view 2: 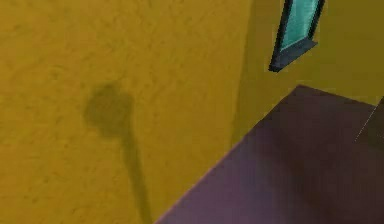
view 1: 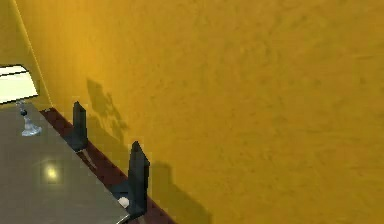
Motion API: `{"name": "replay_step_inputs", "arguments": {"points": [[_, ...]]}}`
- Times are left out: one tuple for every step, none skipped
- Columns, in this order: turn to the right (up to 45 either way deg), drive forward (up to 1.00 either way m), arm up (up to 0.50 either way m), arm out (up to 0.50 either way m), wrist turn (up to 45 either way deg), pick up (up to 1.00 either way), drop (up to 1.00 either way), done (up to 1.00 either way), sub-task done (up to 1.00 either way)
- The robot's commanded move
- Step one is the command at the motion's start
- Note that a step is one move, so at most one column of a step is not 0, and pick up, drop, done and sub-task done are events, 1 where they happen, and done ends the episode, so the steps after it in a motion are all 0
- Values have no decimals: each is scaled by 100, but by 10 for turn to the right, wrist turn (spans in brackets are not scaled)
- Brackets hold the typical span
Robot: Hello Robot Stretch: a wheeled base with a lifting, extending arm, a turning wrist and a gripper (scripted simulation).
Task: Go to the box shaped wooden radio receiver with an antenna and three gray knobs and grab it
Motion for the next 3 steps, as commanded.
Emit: {"name": "replay_step_inputs", "arguments": {"points": [[-150,0,0,0,0,0,0,0,0],[0,40,0,0,0,0,0,0,0],[-450,0,0,0,0,0,0,0,0]]}}
